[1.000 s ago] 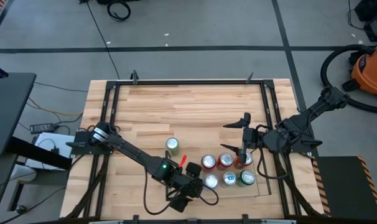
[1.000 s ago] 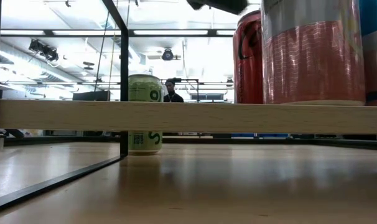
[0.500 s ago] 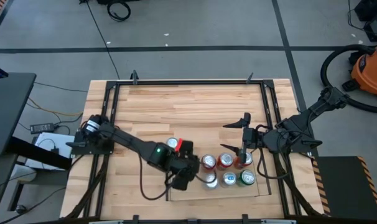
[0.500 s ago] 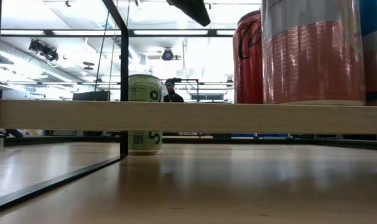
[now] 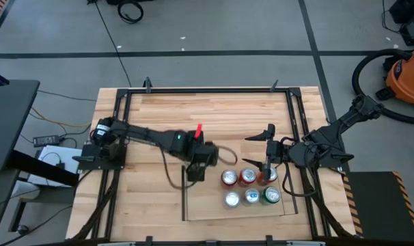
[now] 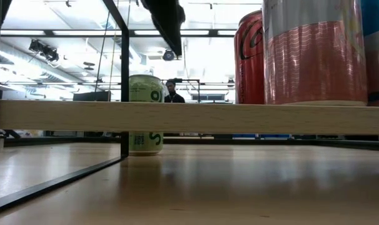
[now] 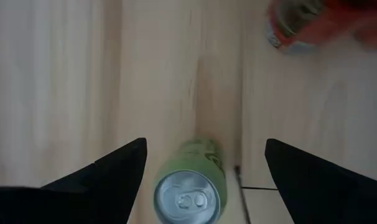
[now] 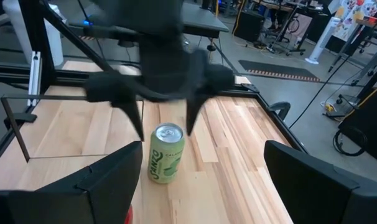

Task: Place canned beverage on shelf
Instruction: Put the light green soda can on the shelf

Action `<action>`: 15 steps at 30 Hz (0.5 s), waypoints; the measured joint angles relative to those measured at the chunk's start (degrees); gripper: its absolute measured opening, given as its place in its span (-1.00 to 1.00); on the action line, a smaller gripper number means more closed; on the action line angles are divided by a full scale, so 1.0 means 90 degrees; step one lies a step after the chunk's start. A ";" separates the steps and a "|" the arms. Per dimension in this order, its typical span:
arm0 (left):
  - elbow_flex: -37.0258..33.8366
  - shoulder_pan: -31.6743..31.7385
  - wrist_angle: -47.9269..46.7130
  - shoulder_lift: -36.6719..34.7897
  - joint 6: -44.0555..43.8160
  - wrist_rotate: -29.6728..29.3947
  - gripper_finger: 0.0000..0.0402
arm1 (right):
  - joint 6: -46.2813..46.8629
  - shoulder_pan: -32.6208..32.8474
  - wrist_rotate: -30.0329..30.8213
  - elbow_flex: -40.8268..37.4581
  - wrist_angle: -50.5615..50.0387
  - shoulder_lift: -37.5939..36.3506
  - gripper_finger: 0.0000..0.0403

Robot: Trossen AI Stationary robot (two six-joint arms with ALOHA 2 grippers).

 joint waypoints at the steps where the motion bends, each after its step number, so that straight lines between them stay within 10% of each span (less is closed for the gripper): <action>1: 0.0000 0.0145 -0.0014 -0.0002 -0.0195 0.0213 0.69 | -0.0003 0.0000 -0.0002 0.0000 0.0012 -0.0001 0.73; 15: -0.0002 0.0993 -0.0653 0.0303 -0.0914 0.1222 0.69 | -0.0018 0.0001 -0.0003 0.0000 -0.0099 0.0001 0.73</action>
